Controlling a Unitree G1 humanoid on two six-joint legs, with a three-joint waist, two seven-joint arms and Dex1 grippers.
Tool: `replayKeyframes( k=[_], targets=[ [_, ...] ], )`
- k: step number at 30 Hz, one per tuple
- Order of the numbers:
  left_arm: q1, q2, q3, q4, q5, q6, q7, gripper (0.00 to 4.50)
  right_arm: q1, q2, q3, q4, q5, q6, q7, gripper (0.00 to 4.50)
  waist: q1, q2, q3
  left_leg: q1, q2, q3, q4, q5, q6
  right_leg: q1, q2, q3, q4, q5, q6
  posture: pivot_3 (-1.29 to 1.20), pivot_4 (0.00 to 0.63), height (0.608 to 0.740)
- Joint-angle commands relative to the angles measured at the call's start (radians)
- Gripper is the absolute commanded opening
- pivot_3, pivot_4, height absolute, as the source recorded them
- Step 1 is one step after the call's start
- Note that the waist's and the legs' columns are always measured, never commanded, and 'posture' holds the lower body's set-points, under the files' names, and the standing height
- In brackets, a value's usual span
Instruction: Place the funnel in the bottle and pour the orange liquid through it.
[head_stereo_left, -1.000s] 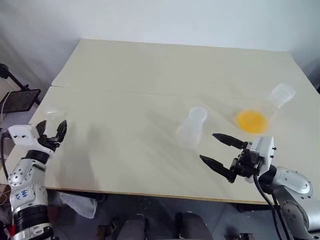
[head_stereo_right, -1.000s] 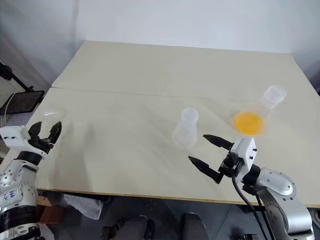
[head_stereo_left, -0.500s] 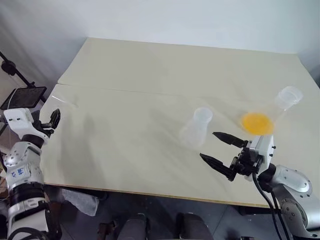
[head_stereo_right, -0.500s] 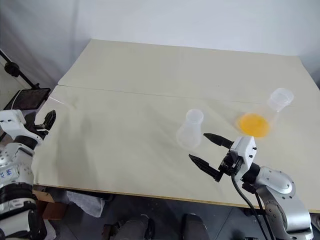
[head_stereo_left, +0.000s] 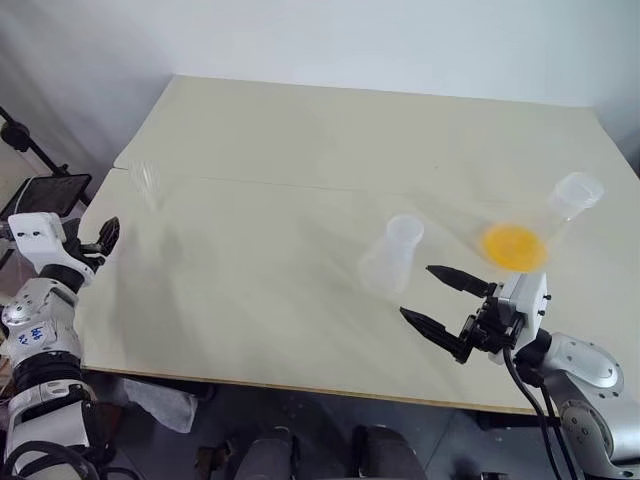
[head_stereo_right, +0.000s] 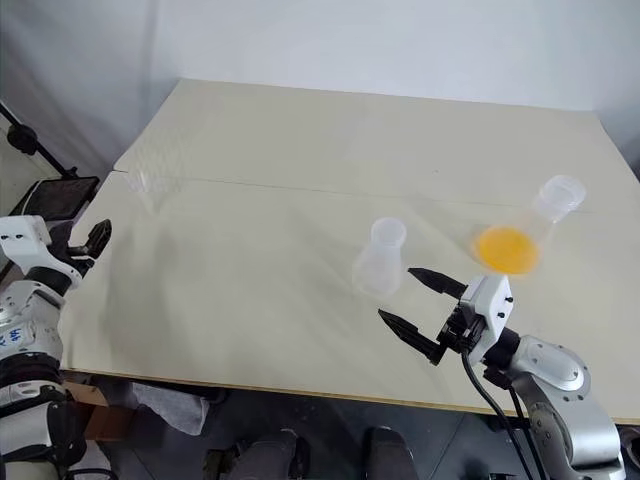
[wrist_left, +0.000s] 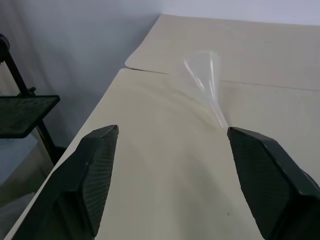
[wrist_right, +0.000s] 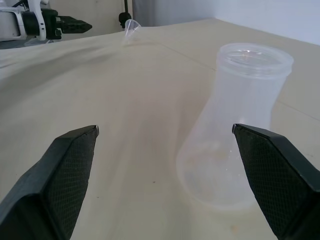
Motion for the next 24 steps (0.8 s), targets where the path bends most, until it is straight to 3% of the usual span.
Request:
replayKeyframes(
  k=[1, 15, 24],
  targets=[
    [0.020, 0.034, 0.015, -0.035, -0.010, -0.003, -0.022, 4.49, -0.007, 0.000, -0.007, -0.020, 0.010, -0.012, -0.002, 4.50, 0.000, 0.000, 0.000, 0.000, 0.000, 0.000, 0.000, 0.000, 0.000, 0.000, 0.000, 0.000, 0.000, 0.000, 0.000, 0.00, 0.150, 0.740],
    [0.041, 0.042, -0.025, -0.046, 0.015, -0.004, -0.068, 4.49, -0.013, 0.003, -0.003, -0.013, 0.007, -0.015, 0.002, 4.50, 0.001, 0.000, 0.000, 0.000, 0.000, 0.000, 0.000, 0.000, 0.000, 0.000, 0.000, 0.000, 0.000, 0.000, 0.000, 0.00, 0.150, 0.740],
    [-0.115, 0.041, -0.107, 0.058, 0.058, 0.019, -0.077, 4.49, -0.011, 0.009, 0.001, -0.013, 0.000, -0.016, -0.007, 4.50, 0.003, 0.000, 0.000, -0.001, -0.001, -0.002, 0.000, 0.000, 0.000, 0.000, -0.001, -0.002, 0.000, 0.000, 0.000, 0.00, 0.150, 0.740]
  ],
)
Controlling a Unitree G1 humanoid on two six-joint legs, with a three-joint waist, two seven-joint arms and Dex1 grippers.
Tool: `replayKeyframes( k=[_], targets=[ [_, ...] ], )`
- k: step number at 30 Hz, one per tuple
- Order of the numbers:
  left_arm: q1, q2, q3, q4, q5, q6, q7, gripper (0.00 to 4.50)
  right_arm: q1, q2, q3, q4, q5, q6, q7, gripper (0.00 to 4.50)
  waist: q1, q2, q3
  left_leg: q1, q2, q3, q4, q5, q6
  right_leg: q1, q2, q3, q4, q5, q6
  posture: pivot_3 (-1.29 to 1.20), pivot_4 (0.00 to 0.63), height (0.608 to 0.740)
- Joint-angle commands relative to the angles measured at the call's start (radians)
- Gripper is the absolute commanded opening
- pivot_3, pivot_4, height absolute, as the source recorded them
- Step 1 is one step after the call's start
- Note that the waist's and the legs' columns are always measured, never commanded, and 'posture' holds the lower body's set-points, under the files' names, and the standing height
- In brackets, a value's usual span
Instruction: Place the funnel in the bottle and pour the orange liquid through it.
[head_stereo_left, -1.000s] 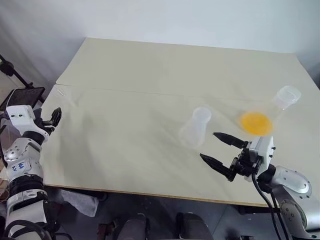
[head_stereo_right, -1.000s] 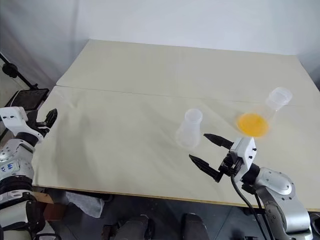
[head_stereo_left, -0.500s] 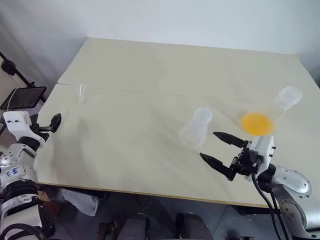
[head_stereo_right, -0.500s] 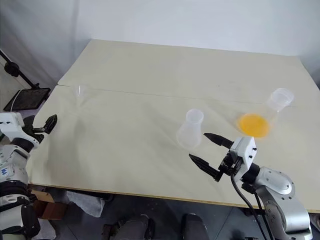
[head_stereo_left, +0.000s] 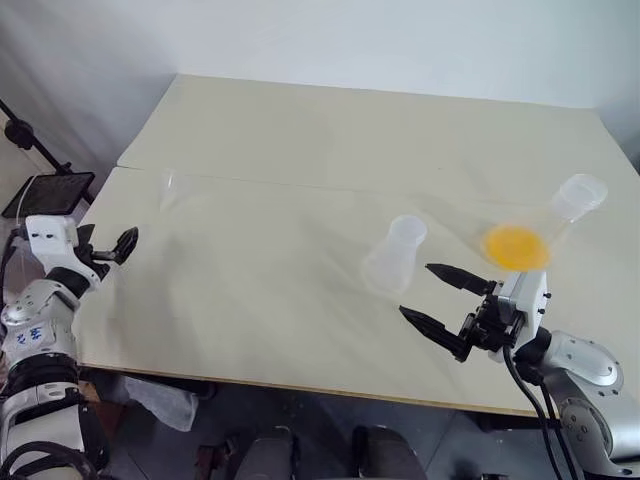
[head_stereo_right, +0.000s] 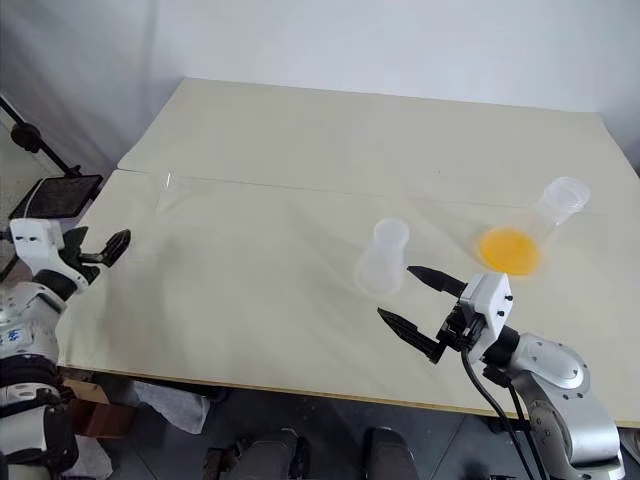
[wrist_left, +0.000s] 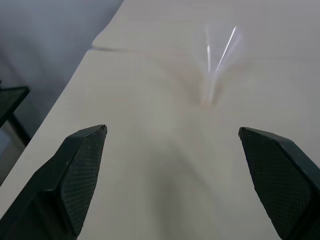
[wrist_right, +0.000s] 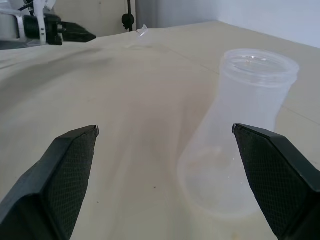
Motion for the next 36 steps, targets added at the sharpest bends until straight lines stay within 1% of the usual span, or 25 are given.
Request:
replayKeyframes(
  k=[1, 6, 11, 15, 19, 22, 26, 28, 30, 32, 34, 36],
  targets=[
    [-0.069, 0.014, -0.025, 0.050, 0.033, -0.002, 0.012, 4.49, -0.002, 0.008, 0.000, -0.014, 0.004, -0.016, -0.007, 4.50, -0.001, 0.000, 0.000, 0.000, 0.000, 0.000, 0.000, 0.000, 0.000, 0.000, 0.000, 0.000, 0.000, 0.000, 0.000, 0.00, 0.150, 0.740],
    [-0.231, -0.005, -0.129, 0.187, 0.127, 0.034, 0.017, 4.49, -0.013, 0.010, 0.005, -0.009, 0.002, -0.015, -0.010, 4.50, -0.001, 0.000, 0.000, 0.000, -0.001, 0.001, 0.000, 0.000, 0.000, 0.000, 0.001, -0.007, 0.001, 0.000, 0.000, 0.00, 0.150, 0.740],
    [-0.373, -0.017, -0.178, 0.317, 0.185, 0.033, 0.062, 4.49, -0.007, 0.011, 0.003, -0.011, 0.002, -0.019, -0.019, 4.50, -0.001, -0.001, 0.001, 0.000, -0.002, 0.001, 0.000, 0.001, 0.001, -0.001, 0.001, -0.009, 0.001, 0.000, 0.001, 0.00, 0.150, 0.740],
    [-0.443, -0.028, -0.206, 0.391, 0.227, 0.056, 0.108, 4.49, 0.008, 0.019, 0.005, -0.021, -0.004, -0.028, -0.031, 4.50, -0.001, -0.001, 0.001, -0.001, -0.002, 0.002, 0.000, 0.001, 0.001, -0.001, 0.001, -0.010, 0.001, 0.000, 0.001, 0.00, 0.150, 0.740],
    [-0.464, -0.043, -0.211, 0.419, 0.242, 0.069, 0.141, 4.49, 0.017, 0.026, -0.002, -0.026, -0.012, -0.038, -0.045, 4.50, -0.002, -0.001, 0.001, 0.000, -0.002, 0.002, 0.000, 0.001, 0.001, -0.001, 0.001, -0.009, 0.001, 0.000, 0.001, 0.00, 0.150, 0.740],
    [-0.433, -0.053, -0.187, 0.383, 0.216, 0.039, 0.128, 4.49, 0.034, 0.029, -0.016, -0.033, -0.016, -0.048, -0.054, 4.50, -0.001, -0.002, 0.001, -0.001, -0.002, 0.002, 0.000, 0.001, 0.001, -0.001, 0.001, -0.009, 0.001, 0.000, 0.001, 0.00, 0.150, 0.740],
    [-0.290, -0.079, -0.187, 0.187, 0.159, -0.010, -0.065, 4.49, 0.060, 0.035, -0.024, -0.042, -0.017, -0.059, -0.068, 4.50, -0.003, -0.001, 0.001, 0.000, -0.002, 0.002, 0.000, 0.001, 0.001, -0.001, -0.001, -0.009, 0.001, 0.000, 0.001, 0.00, 0.150, 0.740],
    [-0.192, -0.089, -0.174, 0.037, 0.119, -0.003, -0.118, 4.49, 0.068, 0.037, -0.021, -0.046, -0.018, -0.061, -0.070, 4.50, -0.004, -0.001, 0.001, -0.001, -0.002, 0.002, 0.000, 0.001, 0.001, -0.001, -0.001, -0.009, 0.001, 0.000, 0.001, 0.00, 0.150, 0.740],
    [-0.043, -0.109, -0.112, -0.179, 0.035, -0.009, -0.140, 4.49, 0.070, 0.041, -0.016, -0.042, -0.017, -0.062, -0.070, 4.50, -0.011, -0.001, 0.001, -0.001, -0.002, 0.001, 0.001, 0.001, 0.001, -0.001, -0.002, -0.006, 0.001, 0.000, 0.001, 0.00, 0.150, 0.740],
    [0.034, -0.115, -0.078, -0.283, 0.005, 0.010, -0.118, 4.49, 0.066, 0.039, -0.011, -0.037, -0.018, -0.064, -0.067, 4.50, -0.013, -0.001, 0.001, -0.001, -0.001, -0.001, 0.001, 0.001, 0.001, 0.000, -0.003, -0.004, 0.001, 0.000, 0.001, 0.00, 0.150, 0.740],
    [0.084, -0.087, -0.043, -0.281, 0.026, 0.034, -0.037, 4.49, 0.044, 0.033, -0.002, -0.020, -0.013, -0.059, -0.055, 4.50, -0.013, -0.001, 0.001, -0.001, -0.001, -0.001, 0.001, 0.001, 0.000, 0.000, -0.002, -0.004, 0.000, 0.000, 0.001, 0.00, 0.150, 0.740],
    [0.099, -0.067, -0.025, -0.264, 0.042, 0.062, 0.024, 4.49, 0.023, 0.026, 0.006, -0.004, -0.009, -0.054, -0.040, 4.50, -0.017, -0.001, 0.001, 0.000, -0.001, 0.000, 0.001, 0.002, 0.000, 0.001, -0.002, -0.004, 0.000, 0.000, 0.001, 0.00, 0.150, 0.740]
  ],
)
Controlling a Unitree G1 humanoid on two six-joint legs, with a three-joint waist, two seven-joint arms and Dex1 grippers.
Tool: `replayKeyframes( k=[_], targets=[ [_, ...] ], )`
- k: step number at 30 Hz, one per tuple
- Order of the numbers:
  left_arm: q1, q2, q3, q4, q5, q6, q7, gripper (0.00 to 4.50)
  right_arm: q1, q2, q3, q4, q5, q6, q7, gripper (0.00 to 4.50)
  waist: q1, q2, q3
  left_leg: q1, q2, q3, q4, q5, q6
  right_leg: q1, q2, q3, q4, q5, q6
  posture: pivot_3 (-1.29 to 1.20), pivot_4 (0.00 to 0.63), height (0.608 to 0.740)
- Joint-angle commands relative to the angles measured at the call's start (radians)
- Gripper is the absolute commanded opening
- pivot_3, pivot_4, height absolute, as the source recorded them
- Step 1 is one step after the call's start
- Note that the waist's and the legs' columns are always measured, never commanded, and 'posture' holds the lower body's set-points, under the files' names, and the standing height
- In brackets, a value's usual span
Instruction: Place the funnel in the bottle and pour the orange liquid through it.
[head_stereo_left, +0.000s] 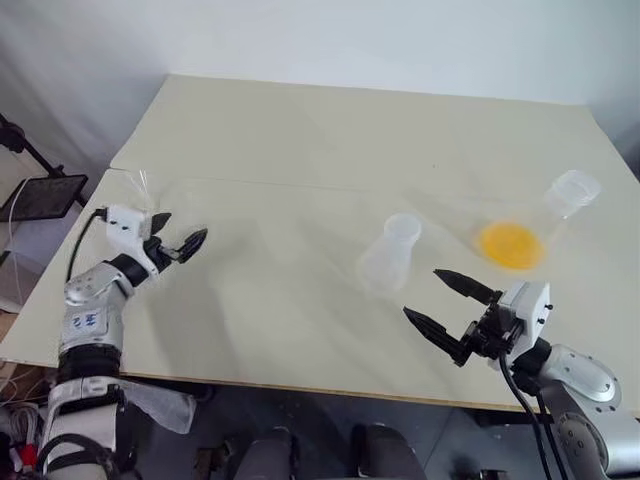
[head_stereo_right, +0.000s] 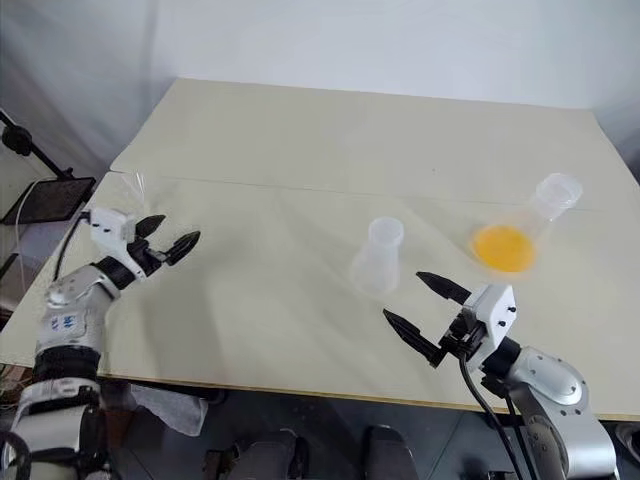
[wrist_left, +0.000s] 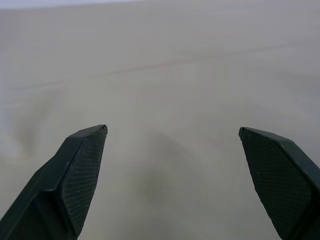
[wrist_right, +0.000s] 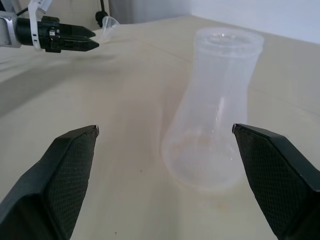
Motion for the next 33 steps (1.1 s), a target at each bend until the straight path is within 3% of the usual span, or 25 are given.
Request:
replayKeyframes(
  k=[1, 7, 18, 24, 31, 33],
  targets=[
    [-0.001, 0.040, 0.046, -0.017, 0.012, 0.040, 0.098, 4.49, -0.030, -0.012, 0.004, 0.005, 0.015, -0.006, 0.025, 4.50, -0.001, 0.000, 0.000, 0.000, 0.000, 0.000, 0.000, 0.000, 0.000, 0.000, 0.000, 0.000, 0.000, 0.000, 0.000, 0.00, 0.150, 0.740],
    [-0.126, 0.035, -0.013, 0.068, 0.069, 0.128, 0.179, 4.49, -0.047, -0.017, 0.006, 0.017, 0.023, -0.001, 0.045, 4.50, 0.023, 0.000, 0.000, -0.001, -0.004, -0.004, 0.000, 0.001, 0.001, 0.000, -0.001, -0.001, 0.001, 0.000, 0.000, 0.00, 0.150, 0.740],
    [-0.512, 0.063, -0.129, 0.531, 0.206, 0.205, 0.279, 4.49, -0.079, -0.008, 0.024, 0.036, 0.013, 0.000, 0.044, 4.50, 0.008, -0.001, 0.000, -0.001, -0.007, -0.002, -0.002, 0.002, 0.003, -0.001, 0.002, -0.010, 0.001, 0.001, 0.001, 0.00, 0.150, 0.740],
    [-0.598, 0.054, -0.150, 0.636, 0.239, 0.228, 0.307, 4.49, -0.076, 0.001, 0.024, 0.030, 0.005, -0.003, 0.025, 4.50, 0.013, -0.001, 0.001, -0.002, -0.007, -0.002, -0.001, 0.002, 0.003, -0.001, 0.001, -0.011, 0.002, 0.001, 0.001, 0.00, 0.150, 0.740],
    [-0.623, 0.030, -0.171, 0.684, 0.255, 0.234, 0.228, 4.49, -0.059, 0.013, 0.022, 0.014, 0.003, -0.011, 0.005, 4.50, 0.016, -0.001, 0.001, -0.002, -0.008, -0.003, -0.001, 0.002, 0.003, -0.001, 0.001, -0.012, 0.002, 0.001, 0.001, 0.00, 0.150, 0.740],
    [-0.627, 0.024, -0.179, 0.694, 0.266, 0.227, 0.203, 4.10, -0.061, 0.014, 0.023, 0.013, 0.001, -0.012, 0.001, 4.50, 0.016, -0.001, 0.001, -0.002, -0.007, -0.003, -0.001, 0.002, 0.003, -0.001, 0.001, -0.012, 0.002, 0.001, 0.002, 0.00, 0.150, 0.740]
  ],
)
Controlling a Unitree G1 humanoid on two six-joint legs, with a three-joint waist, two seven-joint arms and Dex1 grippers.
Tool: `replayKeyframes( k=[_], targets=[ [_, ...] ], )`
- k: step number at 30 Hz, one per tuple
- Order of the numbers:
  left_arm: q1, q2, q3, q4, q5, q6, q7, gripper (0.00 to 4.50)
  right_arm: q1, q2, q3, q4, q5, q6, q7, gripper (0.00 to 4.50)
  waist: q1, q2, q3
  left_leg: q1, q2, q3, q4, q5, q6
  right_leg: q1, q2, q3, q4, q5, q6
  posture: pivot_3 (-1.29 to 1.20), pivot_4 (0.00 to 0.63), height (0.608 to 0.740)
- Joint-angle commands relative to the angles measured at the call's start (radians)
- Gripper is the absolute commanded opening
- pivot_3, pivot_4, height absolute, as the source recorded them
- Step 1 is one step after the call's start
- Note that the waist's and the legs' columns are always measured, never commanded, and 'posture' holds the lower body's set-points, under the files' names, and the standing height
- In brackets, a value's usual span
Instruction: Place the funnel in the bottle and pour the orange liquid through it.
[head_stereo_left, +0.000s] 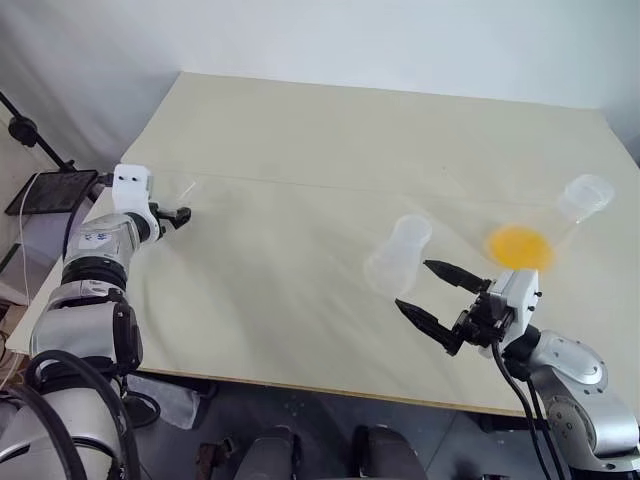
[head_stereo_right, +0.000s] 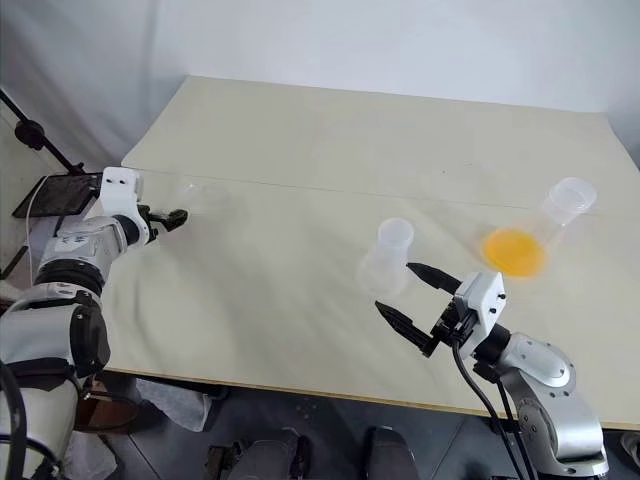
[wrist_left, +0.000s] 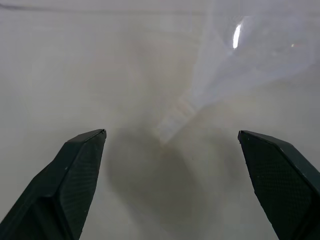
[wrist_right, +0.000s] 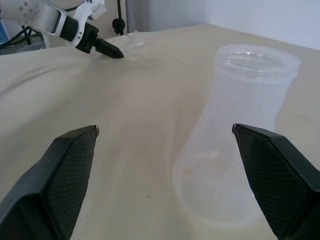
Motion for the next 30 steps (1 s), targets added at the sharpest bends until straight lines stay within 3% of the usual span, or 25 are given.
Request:
replayKeyframes(
  k=[1, 13, 23, 27, 30],
  targets=[
    [-0.030, -0.002, -0.022, 0.010, 0.025, -0.016, -0.048, 3.91, 0.001, 0.008, -0.007, -0.033, 0.002, -0.017, -0.013, 4.50, 0.000, 0.000, 0.000, 0.000, 0.000, 0.000, 0.000, 0.000, 0.000, 0.000, 0.000, 0.000, 0.000, 0.000, 0.000, 0.00, 0.150, 0.740],
    [0.003, 0.010, -0.035, 0.012, 0.042, -0.073, -0.134, 0.06, -0.012, 0.010, -0.008, -0.028, -0.006, -0.025, -0.026, 4.50, -0.001, 0.000, 0.000, 0.000, 0.000, 0.000, 0.000, 0.000, 0.000, 0.000, 0.000, 0.000, 0.000, 0.000, 0.000, 0.00, 0.150, 0.740],
    [0.147, 0.055, 0.005, -0.177, -0.052, -0.214, -0.478, 0.02, -0.012, 0.000, -0.001, -0.051, 0.006, 0.008, -0.028, 4.50, -0.003, 0.000, 0.000, 0.000, 0.000, 0.000, 0.000, 0.000, 0.000, 0.000, -0.001, 0.000, 0.000, 0.000, 0.000, 0.00, 0.150, 0.740],
    [0.300, 0.116, -0.040, -0.491, -0.099, -0.129, -0.703, 0.02, 0.011, -0.007, -0.017, -0.062, 0.012, 0.016, -0.022, 4.50, -0.007, 0.000, 0.000, 0.000, 0.001, 0.000, 0.000, 0.000, 0.000, 0.000, -0.002, 0.000, 0.000, 0.000, 0.000, 0.00, 0.150, 0.740],
    [0.415, 0.161, -0.058, -0.723, -0.123, -0.066, -0.769, 0.02, 0.042, -0.018, -0.038, -0.068, 0.022, 0.013, -0.008, 4.50, -0.016, 0.001, 0.000, 0.000, 0.001, -0.001, 0.000, 0.000, 0.000, 0.000, -0.003, 0.008, 0.000, 0.000, 0.000, 0.00, 0.150, 0.740]
  ],
)
